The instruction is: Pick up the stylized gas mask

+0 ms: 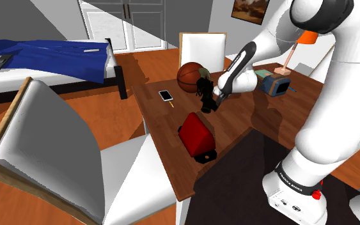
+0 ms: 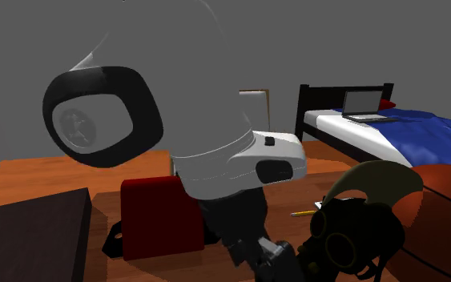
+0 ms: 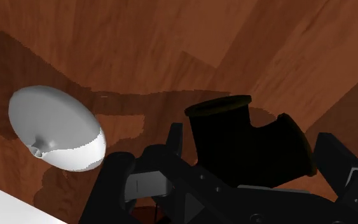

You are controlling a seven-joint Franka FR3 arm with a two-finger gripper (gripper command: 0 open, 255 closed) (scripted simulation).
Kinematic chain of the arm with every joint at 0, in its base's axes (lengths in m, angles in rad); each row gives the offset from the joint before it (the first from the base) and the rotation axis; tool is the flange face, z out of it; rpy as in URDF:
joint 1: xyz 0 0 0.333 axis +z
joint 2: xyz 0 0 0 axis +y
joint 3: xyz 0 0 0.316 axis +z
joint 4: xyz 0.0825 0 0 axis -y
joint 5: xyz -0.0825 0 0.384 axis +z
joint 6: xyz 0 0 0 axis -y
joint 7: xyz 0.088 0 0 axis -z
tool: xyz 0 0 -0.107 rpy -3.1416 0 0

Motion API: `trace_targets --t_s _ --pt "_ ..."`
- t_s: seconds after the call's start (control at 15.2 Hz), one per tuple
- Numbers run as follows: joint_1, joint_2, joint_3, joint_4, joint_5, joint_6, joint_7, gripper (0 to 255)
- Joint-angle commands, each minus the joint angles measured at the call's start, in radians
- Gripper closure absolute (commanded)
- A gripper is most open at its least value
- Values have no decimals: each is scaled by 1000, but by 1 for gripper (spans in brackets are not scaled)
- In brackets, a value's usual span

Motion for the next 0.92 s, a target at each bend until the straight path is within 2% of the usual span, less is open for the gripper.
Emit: trace_targets --t_s 0.0,0.13,0.59,0.73,0.79,0.86 --pt "-56 85 48 62 27 45 -38 0" --pt "-89 136 73 103 28 69 -51 0" --pt "-130 247 117 138 33 148 -60 0" --pt "-130 247 118 137 33 148 -59 0" --pt "-131 247 118 138 33 148 -60 255" --pt "-130 248 118 138 33 148 -59 255"
